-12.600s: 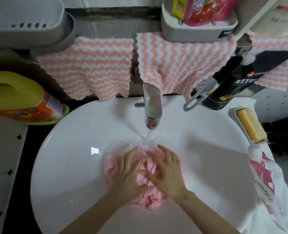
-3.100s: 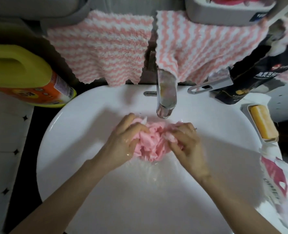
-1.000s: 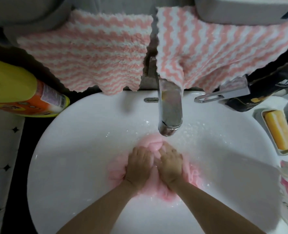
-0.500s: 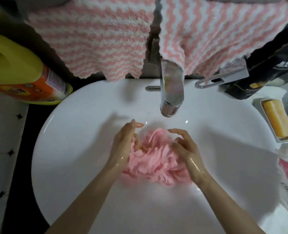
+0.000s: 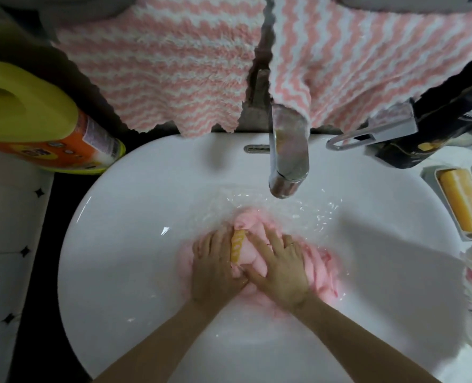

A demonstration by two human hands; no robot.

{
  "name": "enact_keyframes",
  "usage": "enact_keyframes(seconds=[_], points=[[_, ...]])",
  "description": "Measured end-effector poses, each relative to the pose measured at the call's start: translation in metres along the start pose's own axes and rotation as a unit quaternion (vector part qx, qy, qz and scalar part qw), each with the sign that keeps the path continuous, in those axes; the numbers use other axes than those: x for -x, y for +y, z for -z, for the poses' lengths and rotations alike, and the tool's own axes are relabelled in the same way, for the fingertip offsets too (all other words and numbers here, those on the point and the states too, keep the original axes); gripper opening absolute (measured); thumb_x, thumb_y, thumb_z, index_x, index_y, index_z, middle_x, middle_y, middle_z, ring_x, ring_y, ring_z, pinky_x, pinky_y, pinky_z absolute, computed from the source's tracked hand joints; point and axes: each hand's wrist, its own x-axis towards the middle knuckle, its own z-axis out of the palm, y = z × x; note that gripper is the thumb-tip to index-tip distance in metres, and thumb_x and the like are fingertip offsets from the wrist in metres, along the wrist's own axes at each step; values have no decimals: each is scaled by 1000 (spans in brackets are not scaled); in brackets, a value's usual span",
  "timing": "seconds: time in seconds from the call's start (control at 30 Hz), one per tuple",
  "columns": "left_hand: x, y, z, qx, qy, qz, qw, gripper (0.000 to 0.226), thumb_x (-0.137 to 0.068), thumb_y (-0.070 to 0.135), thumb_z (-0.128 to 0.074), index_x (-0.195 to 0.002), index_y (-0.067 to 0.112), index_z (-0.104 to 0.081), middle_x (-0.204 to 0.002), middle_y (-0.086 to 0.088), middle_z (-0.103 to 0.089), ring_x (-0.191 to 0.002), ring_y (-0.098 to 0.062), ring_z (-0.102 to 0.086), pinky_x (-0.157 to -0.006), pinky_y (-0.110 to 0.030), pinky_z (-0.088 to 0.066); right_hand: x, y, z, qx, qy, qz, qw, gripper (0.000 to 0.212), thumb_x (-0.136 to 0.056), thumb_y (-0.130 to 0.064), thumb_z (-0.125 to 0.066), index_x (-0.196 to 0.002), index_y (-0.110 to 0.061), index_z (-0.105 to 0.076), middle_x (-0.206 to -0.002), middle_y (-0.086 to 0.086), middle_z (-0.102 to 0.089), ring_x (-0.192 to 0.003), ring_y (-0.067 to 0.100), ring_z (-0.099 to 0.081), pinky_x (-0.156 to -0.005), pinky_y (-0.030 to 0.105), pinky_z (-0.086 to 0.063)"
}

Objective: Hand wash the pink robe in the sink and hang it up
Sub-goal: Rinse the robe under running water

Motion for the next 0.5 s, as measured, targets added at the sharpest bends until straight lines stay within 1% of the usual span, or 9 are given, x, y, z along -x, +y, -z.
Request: enact_keyframes(seconds=[0.07,0.1,0.17,0.23,0.27,0.33,0.4,0.47,0.5], points=[[-4,3,-7,-13,54,-18,998,55,-81,43,-37,-121,8,-51,-110,-13,-58,-94,-32,-53,-83,-41,-38,-4,4,-8,-11,35,-3,999,55,-82,-62,-40,-126,-29,-45,-130,11,-58,-97,40,-62,-78,49,-51],[-7,4,-9,-27,72,-30,997,50,-81,41,-37,-117,8,-49,-103,-12,-57,-89,-30,-49,-78,-40,-35,-7,4,-9,-3,52,-5,999,51,-82,-60,-40,-120,-28,-47,-124,10,-61,-89,36,-63,-73,44,-51],[-15,3,-13,-39,78,-44,995,43,-83,39,-37,-111,9,-49,-95,-10,-58,-82,-25,-41,-71,-37,-31,-14,4,-12,16,95,-7,995,43,-81,-58,-39,-110,-27,-48,-108,7,-65,-73,31,-62,-63,37,-50],[-22,1,-19,-55,74,-43,995,33,-85,36,-39,-103,11,-49,-85,-9,-60,-77,-24,-39,-67,-35,-30,-20,2,-11,16,110,-11,994,40,-80,-56,-39,-106,-27,-48,-101,5,-66,-67,30,-62,-60,35,-50],[-24,1,-23,-68,74,-43,994,25,-84,32,-41,-98,13,-47,-80,-8,-59,-74,-23,-41,-66,-34,-30,-24,3,-14,19,122,-9,992,39,-79,-55,-40,-104,-26,-48,-96,5,-66,-65,29,-61,-58,33,-50],[-30,-3,-31,-67,78,-49,993,15,-82,23,-44,-95,15,-45,-76,-5,-59,-70,-24,-52,-67,-32,-33,-33,6,-20,25,160,0,987,34,-76,-49,-43,-98,-24,-48,-87,5,-66,-59,26,-61,-53,27,-47],[-35,-8,-32,-38,48,-50,997,22,-81,20,-44,-101,16,-52,-81,-2,-65,-72,-23,-63,-73,-31,-37,-43,6,-22,22,171,2,985,32,-76,-44,-45,-93,-19,-57,-80,5,-67,-55,25,-62,-49,25,-47],[-42,-13,-30,0,-28,-50,998,33,-81,22,-46,-111,18,-61,-91,2,-70,-79,-19,-67,-78,-30,-43,-52,6,-18,23,153,-10,988,36,-79,-42,-44,-75,-14,-66,-65,5,-65,-49,24,-60,-45,23,-43],[-47,-12,-22,18,-76,-40,996,37,-82,22,-46,-114,18,-63,-96,1,-71,-83,-20,-68,-79,-32,-46,-56,2,-9,9,131,-35,991,40,-83,-44,-42,-67,-14,-64,-58,4,-61,-46,24,-57,-44,23,-39]])
